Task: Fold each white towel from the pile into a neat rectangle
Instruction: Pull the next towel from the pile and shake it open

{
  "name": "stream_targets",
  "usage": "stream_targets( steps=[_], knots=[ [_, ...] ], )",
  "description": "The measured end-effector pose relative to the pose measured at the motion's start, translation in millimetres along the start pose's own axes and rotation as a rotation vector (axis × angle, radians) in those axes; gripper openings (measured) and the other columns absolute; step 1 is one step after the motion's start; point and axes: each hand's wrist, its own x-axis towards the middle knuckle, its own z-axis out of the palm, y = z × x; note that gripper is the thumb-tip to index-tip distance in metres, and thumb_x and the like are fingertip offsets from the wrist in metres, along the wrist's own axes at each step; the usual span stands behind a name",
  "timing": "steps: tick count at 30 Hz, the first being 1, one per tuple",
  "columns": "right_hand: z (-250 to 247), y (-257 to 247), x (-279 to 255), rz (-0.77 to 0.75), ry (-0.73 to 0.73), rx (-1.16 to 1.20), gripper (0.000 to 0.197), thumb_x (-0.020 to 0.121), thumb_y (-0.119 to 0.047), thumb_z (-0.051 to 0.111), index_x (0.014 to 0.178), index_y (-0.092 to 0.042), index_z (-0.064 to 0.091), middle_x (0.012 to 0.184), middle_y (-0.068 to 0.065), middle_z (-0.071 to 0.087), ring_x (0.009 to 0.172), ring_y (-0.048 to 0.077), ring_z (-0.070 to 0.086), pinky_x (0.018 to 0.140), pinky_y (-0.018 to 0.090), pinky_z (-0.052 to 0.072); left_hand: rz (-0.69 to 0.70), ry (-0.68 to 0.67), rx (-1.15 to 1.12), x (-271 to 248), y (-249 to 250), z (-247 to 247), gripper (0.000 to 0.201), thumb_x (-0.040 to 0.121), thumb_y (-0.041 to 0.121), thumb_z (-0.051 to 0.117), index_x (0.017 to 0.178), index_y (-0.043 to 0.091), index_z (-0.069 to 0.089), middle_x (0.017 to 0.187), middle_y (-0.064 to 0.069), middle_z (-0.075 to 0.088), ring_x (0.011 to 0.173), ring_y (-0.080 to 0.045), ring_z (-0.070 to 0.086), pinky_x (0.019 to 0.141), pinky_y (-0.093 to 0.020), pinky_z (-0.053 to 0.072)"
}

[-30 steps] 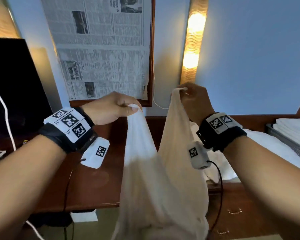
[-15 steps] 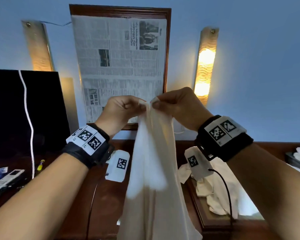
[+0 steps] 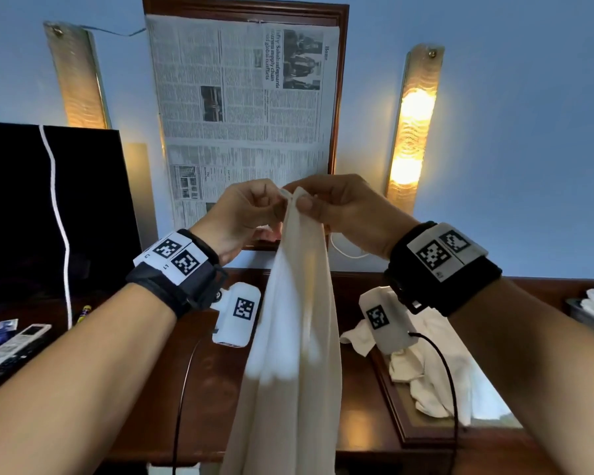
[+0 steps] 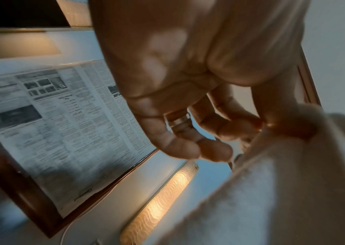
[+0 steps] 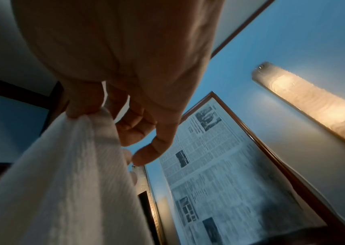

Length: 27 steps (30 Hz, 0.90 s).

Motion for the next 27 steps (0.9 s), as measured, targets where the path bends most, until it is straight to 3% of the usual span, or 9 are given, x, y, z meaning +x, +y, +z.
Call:
stream_targets(
  steps=[3, 7, 9, 12, 15, 19, 23, 25, 27],
  knots=[
    [9.6, 11.3, -1.5, 0.075, 0.029, 0.134, 0.002, 0.097, -0.016, 0.060, 0.096, -0.016, 0.062, 0.087, -0.005, 0.068, 0.084, 0.015, 0.065, 0.074, 0.030, 0.054, -0.114, -0.049, -0.070, -10.1, -8.1, 0.3, 0.009, 0.078, 0.018, 0.068, 0.073, 0.012, 0.072, 0.074, -0.012, 0.066, 0.068, -0.022, 0.064, 0.059, -0.029, 0.059],
    [21.9, 27.7, -6.1, 0.161, 0.101, 0.129, 0.007, 0.096, -0.012, 0.062, 0.096, -0.008, 0.056, 0.092, 0.007, 0.063, 0.085, 0.019, 0.063, 0.079, 0.043, 0.058, -0.240, -0.038, -0.119, -28.6, -26.8, 5.3, 0.032, 0.099, 0.027, 0.054, 0.108, 0.000, 0.068, 0.098, -0.018, 0.070, 0.091, -0.031, 0.068, 0.083, -0.045, 0.061],
    [26.7, 34.4, -8.5, 0.198, 0.105, 0.058, 0.009, 0.096, -0.013, 0.063, 0.098, -0.007, 0.055, 0.095, 0.010, 0.061, 0.087, 0.021, 0.062, 0.082, 0.050, 0.056, -0.255, -0.033, -0.112, -36.6, -36.5, 6.3, 0.048, 0.094, 0.040, 0.056, 0.112, -0.003, 0.066, 0.100, -0.021, 0.067, 0.097, -0.036, 0.065, 0.090, -0.054, 0.057],
    [35.9, 42.3, -12.0, 0.195, 0.107, -0.057, 0.007, 0.095, -0.014, 0.063, 0.095, -0.011, 0.057, 0.092, 0.005, 0.060, 0.082, 0.014, 0.059, 0.078, 0.049, 0.056, -0.153, -0.073, 0.055, -41.6, -48.1, 6.9, 0.026, 0.090, 0.026, 0.066, 0.081, 0.002, 0.061, 0.072, 0.000, 0.067, 0.069, -0.015, 0.066, 0.067, -0.029, 0.054],
    [43.2, 49.6, -15.0, 0.194, 0.165, -0.067, 0.017, 0.094, -0.021, 0.065, 0.097, -0.004, 0.059, 0.094, 0.015, 0.064, 0.079, 0.017, 0.059, 0.076, 0.044, 0.056, -0.010, -0.088, 0.311, -40.2, -52.7, 4.4, 0.043, 0.095, 0.014, 0.066, 0.060, 0.008, 0.042, 0.053, 0.010, 0.036, 0.048, -0.006, 0.033, 0.050, -0.021, 0.027],
    [54.8, 64.6, -24.1, 0.207, 0.304, 0.061, 0.031, 0.090, -0.033, 0.071, 0.089, -0.003, 0.064, 0.082, 0.019, 0.063, 0.068, 0.027, 0.055, 0.064, 0.042, 0.051, 0.052, -0.065, 0.508, -35.6, -46.1, -4.0, 0.038, 0.100, 0.017, 0.061, 0.076, -0.011, 0.056, 0.058, -0.008, 0.037, 0.049, -0.010, 0.033, 0.049, -0.024, 0.025],
    [76.3, 92.7, -46.4, 0.318, 0.241, 0.373, 0.024, 0.096, -0.029, 0.062, 0.077, -0.013, 0.061, 0.077, 0.002, 0.061, 0.075, 0.018, 0.056, 0.074, 0.039, 0.050, 0.057, -0.069, 0.560, -32.2, -52.2, -9.7, 0.025, 0.102, 0.015, 0.058, 0.082, 0.001, 0.065, 0.050, 0.013, 0.041, 0.040, -0.001, 0.035, 0.044, -0.014, 0.025],
    [91.1, 106.6, -57.8, 0.379, 0.218, 0.573, 0.018, 0.098, -0.020, 0.059, 0.083, -0.010, 0.058, 0.088, 0.008, 0.064, 0.086, 0.023, 0.061, 0.083, 0.045, 0.052, 0.028, -0.098, 0.579, -33.8, -59.0, -12.0, 0.028, 0.102, 0.013, 0.056, 0.084, -0.008, 0.061, 0.047, 0.016, 0.042, 0.037, 0.000, 0.036, 0.042, -0.009, 0.024],
    [109.3, 124.1, -70.5, 0.407, 0.210, 0.541, 0.014, 0.098, -0.013, 0.060, 0.096, 0.001, 0.057, 0.087, 0.011, 0.067, 0.080, 0.020, 0.065, 0.074, 0.036, 0.054, 0.004, -0.090, 0.581, -35.4, -65.0, -16.5, 0.036, 0.103, 0.013, 0.055, 0.086, -0.018, 0.057, 0.048, 0.014, 0.039, 0.037, 0.000, 0.034, 0.042, -0.010, 0.024]
  ],
)
